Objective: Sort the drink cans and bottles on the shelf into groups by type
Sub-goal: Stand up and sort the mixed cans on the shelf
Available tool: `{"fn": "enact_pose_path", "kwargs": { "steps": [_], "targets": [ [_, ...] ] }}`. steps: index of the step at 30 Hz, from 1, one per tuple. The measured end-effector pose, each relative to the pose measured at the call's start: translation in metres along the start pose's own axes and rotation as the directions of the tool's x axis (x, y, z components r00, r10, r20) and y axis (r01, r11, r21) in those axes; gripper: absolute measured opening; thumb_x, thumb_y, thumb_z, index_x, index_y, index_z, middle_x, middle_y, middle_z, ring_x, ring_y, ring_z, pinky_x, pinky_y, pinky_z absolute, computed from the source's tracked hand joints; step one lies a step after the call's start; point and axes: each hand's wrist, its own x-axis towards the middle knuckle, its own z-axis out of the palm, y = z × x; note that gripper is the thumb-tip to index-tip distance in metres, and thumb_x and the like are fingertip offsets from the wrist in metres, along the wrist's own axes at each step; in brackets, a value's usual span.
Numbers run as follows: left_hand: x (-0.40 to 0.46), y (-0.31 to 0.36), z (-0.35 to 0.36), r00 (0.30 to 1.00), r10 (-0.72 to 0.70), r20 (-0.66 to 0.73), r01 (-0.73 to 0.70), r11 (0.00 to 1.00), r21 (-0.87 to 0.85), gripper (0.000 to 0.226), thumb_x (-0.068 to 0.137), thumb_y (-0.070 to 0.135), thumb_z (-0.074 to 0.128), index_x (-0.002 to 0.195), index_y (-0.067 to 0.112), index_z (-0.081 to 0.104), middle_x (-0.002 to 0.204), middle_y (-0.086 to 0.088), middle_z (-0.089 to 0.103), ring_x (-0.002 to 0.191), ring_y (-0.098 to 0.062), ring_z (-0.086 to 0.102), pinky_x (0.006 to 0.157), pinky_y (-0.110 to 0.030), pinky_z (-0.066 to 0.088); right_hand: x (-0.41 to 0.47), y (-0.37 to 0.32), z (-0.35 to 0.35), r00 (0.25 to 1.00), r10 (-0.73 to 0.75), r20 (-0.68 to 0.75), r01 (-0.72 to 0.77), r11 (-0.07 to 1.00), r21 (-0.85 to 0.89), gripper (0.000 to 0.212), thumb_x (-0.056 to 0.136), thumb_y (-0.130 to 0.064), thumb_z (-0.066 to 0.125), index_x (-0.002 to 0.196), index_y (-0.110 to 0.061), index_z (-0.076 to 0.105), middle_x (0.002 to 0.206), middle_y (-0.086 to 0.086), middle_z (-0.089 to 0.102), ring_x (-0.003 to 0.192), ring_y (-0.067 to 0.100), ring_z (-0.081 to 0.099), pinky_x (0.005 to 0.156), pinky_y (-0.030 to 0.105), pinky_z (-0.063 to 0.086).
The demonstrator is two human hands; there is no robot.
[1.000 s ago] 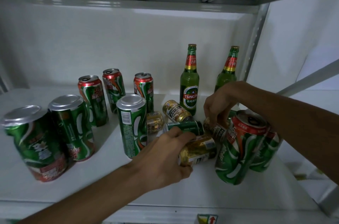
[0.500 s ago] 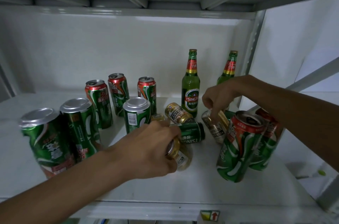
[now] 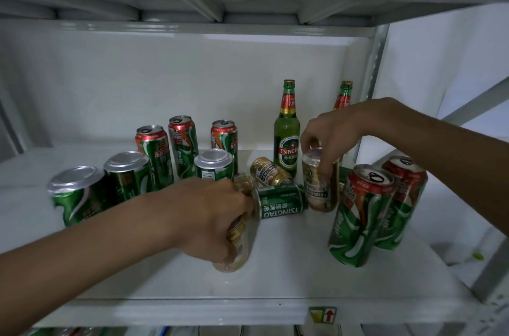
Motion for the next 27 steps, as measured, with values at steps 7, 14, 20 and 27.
{"fn": "enact_pose_path", "kwargs": {
  "steps": [7, 14, 20, 27],
  "targets": [
    [-0.003, -0.015, -0.008, 0.986, 0.115, 0.117, -0.123, 0.991, 0.061, 0.054, 0.079, 0.044, 0.07, 0.13, 0.037, 0.056, 0.118, 0.007, 0.06, 0.103, -0.02, 0.063, 0.083, -0.039, 0.059, -0.015, -0.045, 0.013, 0.988, -0.152, -0.029, 0.153, 0.986, 0.069, 0.07, 0.068, -0.053, 0.087, 0.127, -0.029, 0.059, 0.117, -0.01, 0.061, 0.1, 0.01, 0.06, 0.079, 0.028, 0.056],
    [-0.005, -0.025, 0.0, 0.962, 0.274, 0.018, -0.274, 0.962, -0.018, 0.06, 0.078, 0.021, 0.072, 0.133, 0.039, 0.055, 0.128, 0.015, 0.054, 0.11, -0.011, 0.054, 0.082, -0.032, 0.055, -0.016, -0.085, 0.032, 0.965, -0.26, 0.025, 0.259, 0.965, 0.043, 0.065, 0.067, -0.052, 0.088, 0.12, -0.029, 0.059, 0.114, -0.01, 0.063, 0.094, 0.009, 0.063, 0.081, 0.032, 0.061],
    [-0.003, -0.025, 0.005, 0.938, 0.341, -0.059, -0.337, 0.939, 0.062, 0.071, 0.082, 0.012, 0.067, 0.145, 0.039, 0.047, 0.145, 0.016, 0.046, 0.129, -0.01, 0.036, 0.102, -0.037, 0.05, -0.013, -0.09, 0.035, 0.953, -0.295, 0.068, 0.29, 0.954, 0.072, 0.07, 0.07, -0.057, 0.084, 0.127, -0.027, 0.058, 0.12, -0.006, 0.066, 0.103, 0.015, 0.066, 0.089, 0.037, 0.059],
    [0.001, -0.025, -0.015, 0.956, 0.285, -0.064, -0.291, 0.945, -0.147, 0.057, 0.086, 0.02, 0.064, 0.139, 0.039, 0.055, 0.13, 0.021, 0.05, 0.11, -0.001, 0.051, 0.088, -0.019, 0.051, -0.031, -0.032, 0.008, 0.981, -0.19, -0.033, 0.191, 0.933, 0.306, 0.05, 0.086, -0.073, 0.056, 0.117, -0.035, 0.066, 0.109, -0.015, 0.069, 0.098, 0.004, 0.067, 0.085, 0.028, 0.057]
  ]
}}
